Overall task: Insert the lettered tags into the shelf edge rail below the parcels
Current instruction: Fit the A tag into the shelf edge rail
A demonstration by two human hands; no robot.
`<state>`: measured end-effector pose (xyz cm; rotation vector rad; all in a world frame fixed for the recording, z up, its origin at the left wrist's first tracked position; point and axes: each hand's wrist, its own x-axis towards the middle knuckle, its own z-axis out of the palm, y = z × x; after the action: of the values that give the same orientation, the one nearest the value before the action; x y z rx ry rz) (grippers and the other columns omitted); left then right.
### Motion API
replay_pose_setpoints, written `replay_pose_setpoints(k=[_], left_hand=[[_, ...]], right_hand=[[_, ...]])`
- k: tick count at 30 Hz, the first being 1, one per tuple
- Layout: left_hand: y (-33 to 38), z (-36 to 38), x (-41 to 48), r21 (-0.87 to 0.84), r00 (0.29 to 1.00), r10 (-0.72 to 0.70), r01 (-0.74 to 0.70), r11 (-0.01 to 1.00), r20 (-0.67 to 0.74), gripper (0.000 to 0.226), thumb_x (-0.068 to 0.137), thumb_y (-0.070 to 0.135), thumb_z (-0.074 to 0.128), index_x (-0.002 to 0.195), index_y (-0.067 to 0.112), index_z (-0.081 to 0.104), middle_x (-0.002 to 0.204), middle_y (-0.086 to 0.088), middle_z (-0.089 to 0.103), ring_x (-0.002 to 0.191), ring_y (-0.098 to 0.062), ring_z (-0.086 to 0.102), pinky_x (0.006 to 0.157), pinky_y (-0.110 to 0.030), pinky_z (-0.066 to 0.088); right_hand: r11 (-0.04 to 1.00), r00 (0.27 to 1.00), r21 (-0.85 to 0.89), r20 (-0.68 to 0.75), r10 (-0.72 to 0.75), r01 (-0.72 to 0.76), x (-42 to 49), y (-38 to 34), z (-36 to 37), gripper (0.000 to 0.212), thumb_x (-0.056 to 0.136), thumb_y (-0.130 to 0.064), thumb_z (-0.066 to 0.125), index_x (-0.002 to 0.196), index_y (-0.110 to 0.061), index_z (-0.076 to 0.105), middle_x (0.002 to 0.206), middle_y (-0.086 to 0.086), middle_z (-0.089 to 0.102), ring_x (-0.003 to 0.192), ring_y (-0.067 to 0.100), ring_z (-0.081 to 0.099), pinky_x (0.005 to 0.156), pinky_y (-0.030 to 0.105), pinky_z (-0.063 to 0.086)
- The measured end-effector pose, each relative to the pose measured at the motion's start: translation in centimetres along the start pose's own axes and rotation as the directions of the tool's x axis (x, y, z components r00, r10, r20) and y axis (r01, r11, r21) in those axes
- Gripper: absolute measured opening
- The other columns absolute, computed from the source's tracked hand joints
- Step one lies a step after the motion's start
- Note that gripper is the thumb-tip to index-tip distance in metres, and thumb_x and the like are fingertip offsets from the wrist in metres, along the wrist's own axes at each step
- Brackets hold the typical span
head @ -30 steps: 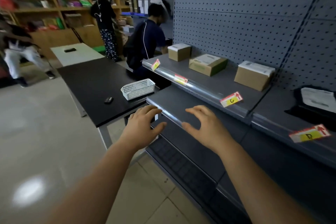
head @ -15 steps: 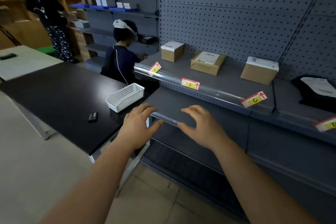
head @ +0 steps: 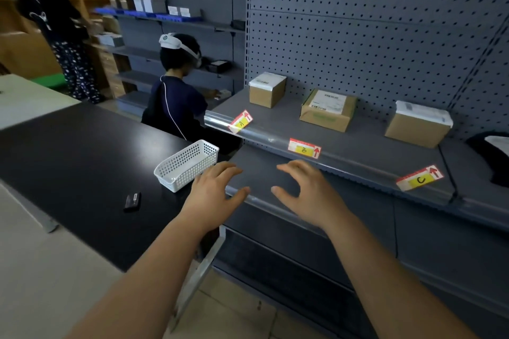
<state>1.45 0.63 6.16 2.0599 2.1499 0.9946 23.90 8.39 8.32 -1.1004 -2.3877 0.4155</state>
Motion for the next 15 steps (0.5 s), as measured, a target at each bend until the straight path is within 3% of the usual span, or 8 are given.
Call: replay_pose_setpoints(k=[5, 15], left_hand=[[-1.4, -0.1, 6.3, -0.015, 1.0, 0.014, -0.015, 1.0, -0.008, 0.055, 0.081, 0.061, 0.047, 0.125, 0.028, 0.054, 0.131, 0.009, 0.051, 0.121, -0.014, 0.046, 0.101, -0.045, 0.038], [-5.2, 0.7, 12.6, -0.054, 1.0, 0.011, -0.011, 0.998, -0.008, 0.055, 0.081, 0.057, 0.048, 0.128, 0.027, 0.052, 0.129, 0.008, 0.052, 0.119, -0.015, 0.046, 0.101, -0.044, 0.039]], right_hand=[[1.0, 0.997, -0.006, -0.078, -0.009, 0.009, 5.2, 0.9, -0.5, 0.051, 0.089, -0.052, 0.058, 0.134, -0.031, 0.05, 0.136, -0.011, 0.043, 0.127, 0.006, 0.036, 0.095, 0.019, 0.027], [0.998, 0.999, -0.067, -0.05, 0.015, -0.018, 12.7, 1.9, 0.6, 0.052, 0.089, -0.056, 0.052, 0.136, -0.034, 0.046, 0.133, -0.013, 0.042, 0.119, 0.006, 0.041, 0.089, 0.023, 0.034]])
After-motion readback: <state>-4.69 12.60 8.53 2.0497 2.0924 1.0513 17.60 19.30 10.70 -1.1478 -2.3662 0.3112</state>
